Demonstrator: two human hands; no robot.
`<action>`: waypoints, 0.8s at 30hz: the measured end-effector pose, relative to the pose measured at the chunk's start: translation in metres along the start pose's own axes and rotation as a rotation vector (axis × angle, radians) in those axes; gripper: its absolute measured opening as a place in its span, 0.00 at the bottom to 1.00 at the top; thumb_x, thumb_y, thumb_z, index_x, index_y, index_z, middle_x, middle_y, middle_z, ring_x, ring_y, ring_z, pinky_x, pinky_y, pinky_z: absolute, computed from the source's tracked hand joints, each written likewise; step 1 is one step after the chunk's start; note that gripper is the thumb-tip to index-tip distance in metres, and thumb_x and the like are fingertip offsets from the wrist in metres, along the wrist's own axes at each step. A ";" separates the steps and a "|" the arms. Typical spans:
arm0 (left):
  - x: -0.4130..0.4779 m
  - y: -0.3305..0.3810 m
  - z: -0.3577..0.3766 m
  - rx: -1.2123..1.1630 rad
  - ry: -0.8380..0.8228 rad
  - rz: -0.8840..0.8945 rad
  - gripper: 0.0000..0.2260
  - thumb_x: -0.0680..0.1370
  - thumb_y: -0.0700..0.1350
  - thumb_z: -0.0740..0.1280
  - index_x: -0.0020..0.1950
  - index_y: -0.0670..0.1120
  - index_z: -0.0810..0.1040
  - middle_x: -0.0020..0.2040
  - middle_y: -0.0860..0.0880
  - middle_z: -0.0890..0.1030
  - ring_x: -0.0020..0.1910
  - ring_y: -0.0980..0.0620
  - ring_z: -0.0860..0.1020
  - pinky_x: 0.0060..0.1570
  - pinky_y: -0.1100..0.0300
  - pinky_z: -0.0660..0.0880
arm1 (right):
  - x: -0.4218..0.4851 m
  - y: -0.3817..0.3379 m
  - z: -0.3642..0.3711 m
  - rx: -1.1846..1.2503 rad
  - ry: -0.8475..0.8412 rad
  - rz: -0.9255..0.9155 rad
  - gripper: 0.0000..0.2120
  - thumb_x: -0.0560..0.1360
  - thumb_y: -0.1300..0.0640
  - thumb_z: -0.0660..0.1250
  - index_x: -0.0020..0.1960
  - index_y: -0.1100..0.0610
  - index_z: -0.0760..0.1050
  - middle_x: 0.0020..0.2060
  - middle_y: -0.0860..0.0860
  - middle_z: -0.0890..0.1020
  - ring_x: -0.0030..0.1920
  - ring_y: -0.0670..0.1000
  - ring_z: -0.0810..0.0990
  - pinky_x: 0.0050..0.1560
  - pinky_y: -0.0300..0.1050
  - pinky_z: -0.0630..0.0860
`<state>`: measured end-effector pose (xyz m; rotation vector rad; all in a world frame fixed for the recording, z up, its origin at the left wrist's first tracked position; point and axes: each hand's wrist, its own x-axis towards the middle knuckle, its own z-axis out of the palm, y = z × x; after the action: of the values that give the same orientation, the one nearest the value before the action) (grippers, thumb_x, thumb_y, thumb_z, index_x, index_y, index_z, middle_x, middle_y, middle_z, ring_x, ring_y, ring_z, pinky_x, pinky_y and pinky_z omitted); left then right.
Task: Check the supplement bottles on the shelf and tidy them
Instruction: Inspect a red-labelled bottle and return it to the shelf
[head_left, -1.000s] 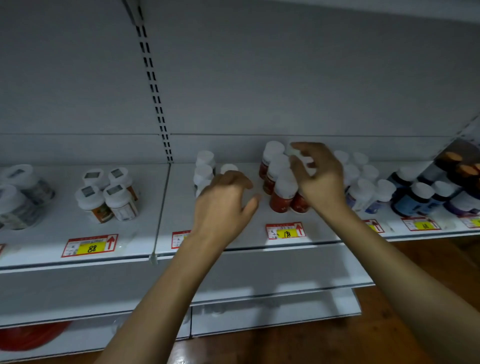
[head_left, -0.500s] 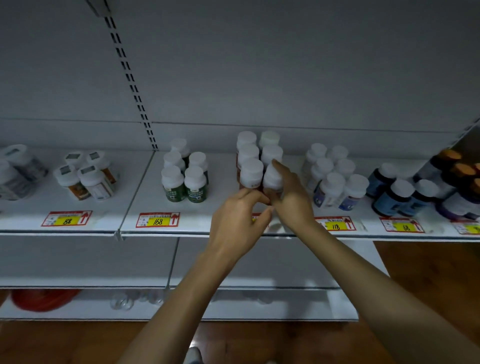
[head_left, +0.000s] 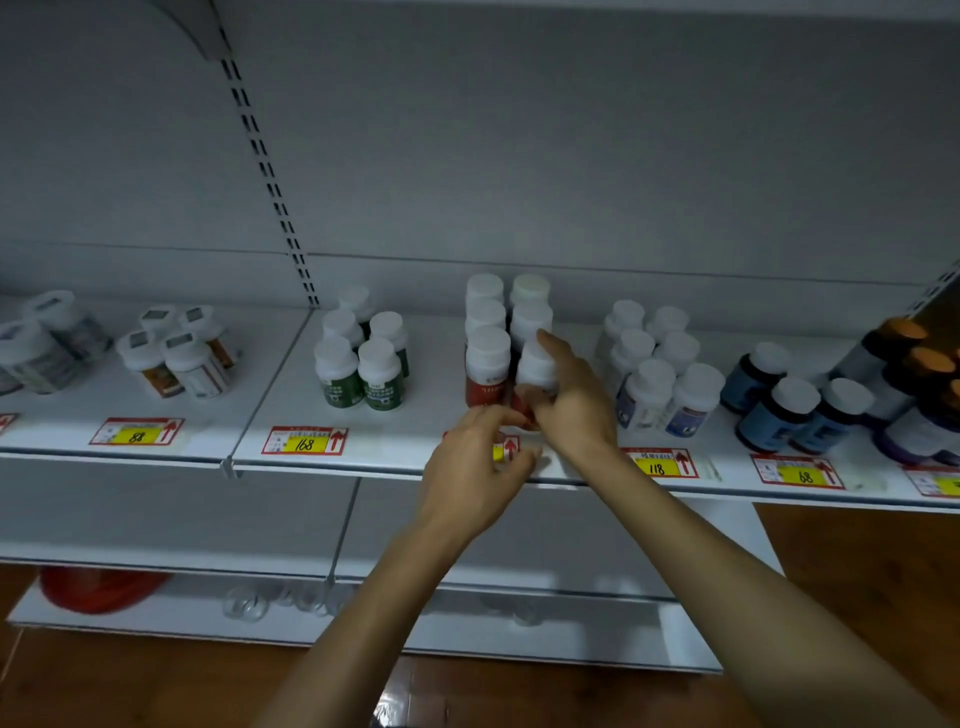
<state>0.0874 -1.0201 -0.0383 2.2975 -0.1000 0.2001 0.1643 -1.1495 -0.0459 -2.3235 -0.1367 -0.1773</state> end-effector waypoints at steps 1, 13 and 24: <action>0.002 -0.002 -0.003 -0.031 0.032 -0.013 0.14 0.74 0.50 0.70 0.59 0.51 0.76 0.56 0.53 0.77 0.53 0.54 0.77 0.50 0.54 0.76 | 0.000 -0.004 -0.005 0.061 0.042 0.036 0.30 0.73 0.49 0.68 0.72 0.41 0.62 0.61 0.52 0.76 0.58 0.56 0.77 0.55 0.50 0.75; 0.009 0.047 -0.028 -0.676 0.097 -0.050 0.18 0.70 0.51 0.71 0.59 0.55 0.75 0.49 0.53 0.84 0.46 0.54 0.82 0.44 0.61 0.79 | -0.026 -0.074 -0.080 0.865 0.111 0.259 0.14 0.78 0.48 0.63 0.58 0.54 0.76 0.46 0.50 0.83 0.44 0.45 0.82 0.47 0.41 0.78; -0.005 0.105 -0.033 -0.909 0.000 -0.090 0.19 0.72 0.49 0.73 0.62 0.47 0.77 0.52 0.49 0.84 0.52 0.51 0.82 0.46 0.64 0.78 | -0.053 -0.068 -0.116 1.099 0.071 0.217 0.21 0.70 0.44 0.66 0.57 0.56 0.79 0.49 0.55 0.84 0.46 0.49 0.83 0.40 0.38 0.77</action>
<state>0.0648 -1.0659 0.0596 1.3921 -0.0669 0.0789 0.0916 -1.1893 0.0722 -1.2221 0.0544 -0.0455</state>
